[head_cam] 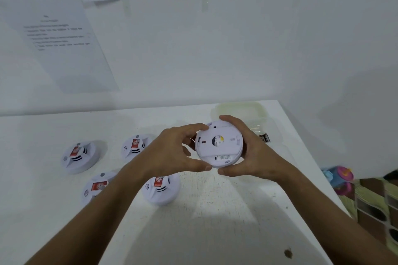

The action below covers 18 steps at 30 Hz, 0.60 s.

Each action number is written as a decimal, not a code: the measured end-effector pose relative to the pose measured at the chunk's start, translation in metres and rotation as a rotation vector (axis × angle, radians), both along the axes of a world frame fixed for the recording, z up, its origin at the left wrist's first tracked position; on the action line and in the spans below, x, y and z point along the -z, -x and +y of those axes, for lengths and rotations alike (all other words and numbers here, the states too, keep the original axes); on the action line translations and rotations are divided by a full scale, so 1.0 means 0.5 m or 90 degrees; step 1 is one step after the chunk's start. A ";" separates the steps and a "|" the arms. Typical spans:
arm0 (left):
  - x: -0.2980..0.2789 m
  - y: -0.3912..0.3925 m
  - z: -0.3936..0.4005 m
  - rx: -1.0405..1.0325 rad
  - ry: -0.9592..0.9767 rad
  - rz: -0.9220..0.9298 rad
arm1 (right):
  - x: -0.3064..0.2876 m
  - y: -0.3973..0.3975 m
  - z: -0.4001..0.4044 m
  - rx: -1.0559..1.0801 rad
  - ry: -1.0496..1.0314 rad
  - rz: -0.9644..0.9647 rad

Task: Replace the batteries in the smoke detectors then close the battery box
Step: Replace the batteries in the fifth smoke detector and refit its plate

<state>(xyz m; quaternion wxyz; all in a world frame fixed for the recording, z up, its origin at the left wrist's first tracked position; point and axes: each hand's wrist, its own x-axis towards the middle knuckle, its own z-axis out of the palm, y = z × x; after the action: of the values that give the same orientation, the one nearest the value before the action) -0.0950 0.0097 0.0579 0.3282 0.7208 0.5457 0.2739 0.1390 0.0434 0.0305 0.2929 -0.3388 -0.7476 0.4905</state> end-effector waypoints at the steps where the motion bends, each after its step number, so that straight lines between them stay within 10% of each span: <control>1: 0.000 -0.001 -0.001 -0.002 -0.005 0.006 | 0.003 0.001 0.000 0.004 0.000 -0.004; 18: -0.017 -0.008 0.015 0.060 -0.014 0.099 | 0.033 0.004 -0.009 0.043 -0.018 0.017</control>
<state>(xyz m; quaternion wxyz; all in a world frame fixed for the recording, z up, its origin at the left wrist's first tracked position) -0.0908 0.0171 0.0663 0.2892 0.7684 0.5318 0.2075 0.1368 0.0391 0.0142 0.3239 -0.3532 -0.7385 0.4743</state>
